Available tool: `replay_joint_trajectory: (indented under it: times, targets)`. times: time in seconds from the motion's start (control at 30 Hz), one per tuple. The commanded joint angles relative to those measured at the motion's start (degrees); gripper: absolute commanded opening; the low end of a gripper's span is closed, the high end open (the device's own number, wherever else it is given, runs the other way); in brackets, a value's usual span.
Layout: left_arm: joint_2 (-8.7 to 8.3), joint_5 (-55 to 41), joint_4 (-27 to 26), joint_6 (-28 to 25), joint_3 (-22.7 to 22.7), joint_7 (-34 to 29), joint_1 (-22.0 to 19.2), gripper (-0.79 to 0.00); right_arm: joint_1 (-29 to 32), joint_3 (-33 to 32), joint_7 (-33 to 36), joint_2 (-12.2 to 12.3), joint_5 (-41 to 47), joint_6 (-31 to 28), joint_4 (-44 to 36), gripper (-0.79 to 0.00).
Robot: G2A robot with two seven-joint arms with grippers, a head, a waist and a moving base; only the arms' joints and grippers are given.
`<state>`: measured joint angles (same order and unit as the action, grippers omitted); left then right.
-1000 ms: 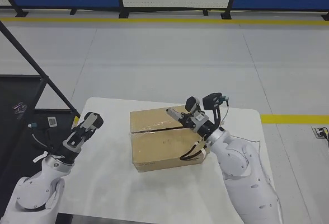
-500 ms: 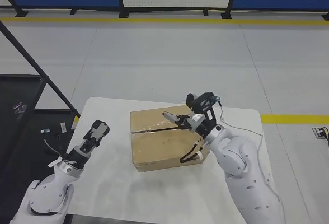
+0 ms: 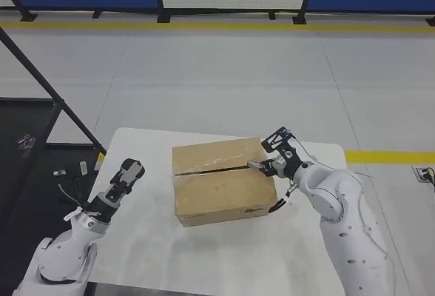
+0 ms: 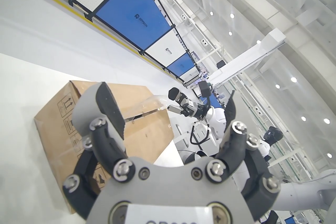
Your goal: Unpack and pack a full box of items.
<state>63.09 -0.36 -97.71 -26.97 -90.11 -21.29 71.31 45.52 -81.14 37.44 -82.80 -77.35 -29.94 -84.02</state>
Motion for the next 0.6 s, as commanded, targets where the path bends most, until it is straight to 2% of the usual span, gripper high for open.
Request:
replay_joint_trajectory:
  times: [0.0, 0.1, 0.13, 0.2, 0.23, 0.27, 0.43, 0.57]
  targets:
    - [0.0, 0.0, 0.0, 0.0, 0.0, 0.0, 0.0, 0.0, 0.03, 0.01, -0.08, -0.01, -0.05, 0.06, -0.03, 0.0]
    - [0.0, 0.0, 0.0, 0.0, 0.0, 0.0, 0.0, 0.0, 0.48, 0.59, -0.66, -0.01, -1.0, 1.52, -0.86, 0.0]
    - [0.0, 0.0, 0.0, 0.0, 0.0, 0.0, 0.0, 0.0, 0.59, 1.41, -0.64, -0.03, -1.59, 1.84, -1.48, -0.046]
    - [0.0, 0.0, 0.0, 0.0, 0.0, 0.0, 0.0, 0.0, 0.39, 1.53, -1.06, 0.04, -1.72, 3.03, -1.57, -0.526]
    - [0.0, 0.0, 0.0, 0.0, 0.0, 0.0, 0.0, 0.0, 0.0, 1.45, -1.02, 0.11, -1.83, 3.29, -1.07, -0.693]
    - [0.0, 0.0, 0.0, 0.0, 0.0, 0.0, 0.0, 0.0, -0.36, 1.38, -1.07, 0.16, -1.52, 3.44, -0.46, -0.776]
    - [0.0, 0.0, 0.0, 0.0, 0.0, 0.0, 0.0, 0.0, -2.34, 2.35, 2.37, 0.34, -1.98, 4.78, 2.2, -0.785]
    - [0.0, 0.0, 0.0, 0.0, 0.0, 0.0, 0.0, 0.0, -3.58, 2.57, 3.79, 0.52, 0.04, 3.6, 4.1, -0.785]
